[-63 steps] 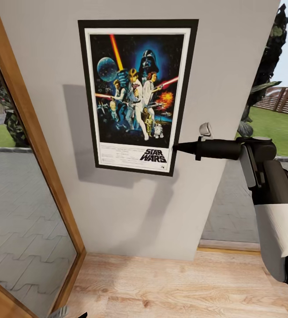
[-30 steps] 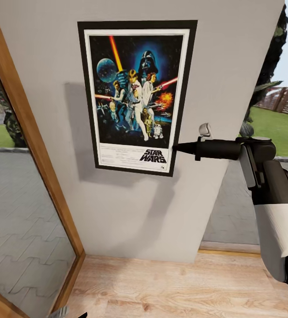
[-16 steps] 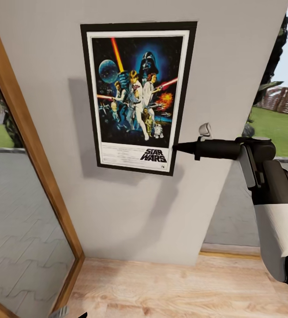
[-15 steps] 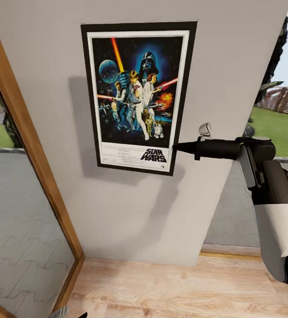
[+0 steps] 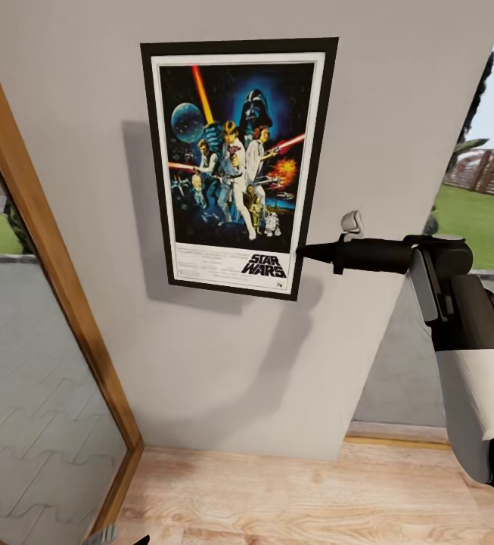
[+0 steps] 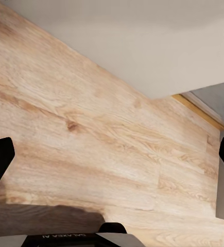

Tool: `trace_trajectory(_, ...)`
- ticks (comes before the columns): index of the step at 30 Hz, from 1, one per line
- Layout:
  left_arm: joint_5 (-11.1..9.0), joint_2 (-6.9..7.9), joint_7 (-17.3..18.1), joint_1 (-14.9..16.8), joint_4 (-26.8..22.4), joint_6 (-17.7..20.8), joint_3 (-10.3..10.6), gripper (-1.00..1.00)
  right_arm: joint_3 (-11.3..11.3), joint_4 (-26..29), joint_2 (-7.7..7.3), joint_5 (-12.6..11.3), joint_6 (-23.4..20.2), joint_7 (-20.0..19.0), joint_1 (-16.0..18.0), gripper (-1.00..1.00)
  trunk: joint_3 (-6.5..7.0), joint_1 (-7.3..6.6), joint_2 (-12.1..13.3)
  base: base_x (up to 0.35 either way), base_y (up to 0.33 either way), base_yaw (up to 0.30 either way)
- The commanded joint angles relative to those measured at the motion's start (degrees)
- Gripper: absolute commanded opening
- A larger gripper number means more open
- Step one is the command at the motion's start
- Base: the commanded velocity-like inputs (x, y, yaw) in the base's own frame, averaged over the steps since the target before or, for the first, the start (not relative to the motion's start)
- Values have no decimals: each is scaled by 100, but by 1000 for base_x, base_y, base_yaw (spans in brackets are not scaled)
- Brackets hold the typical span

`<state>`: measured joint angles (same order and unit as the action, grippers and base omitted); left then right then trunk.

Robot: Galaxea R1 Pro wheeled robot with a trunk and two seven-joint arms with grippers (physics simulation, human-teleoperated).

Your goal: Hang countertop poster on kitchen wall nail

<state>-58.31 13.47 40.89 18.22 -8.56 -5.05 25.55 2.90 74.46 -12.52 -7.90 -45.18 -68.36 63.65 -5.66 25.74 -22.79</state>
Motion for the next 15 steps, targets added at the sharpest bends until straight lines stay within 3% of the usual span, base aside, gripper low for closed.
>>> trace_trajectory(1, -23, 1, 7, 6, 4, -49, 48, 100, 8, -1, -5, -37, -43, -3, 7, -100, -13, 4, -13, 23, 0, 0)
trace_trajectory(15, -23, 7, 7, 6, 4, -50, 46, 100, 8, -1, -5, -45, -47, -2, 7, -100, -13, 4, -13, 71, 0, 0)
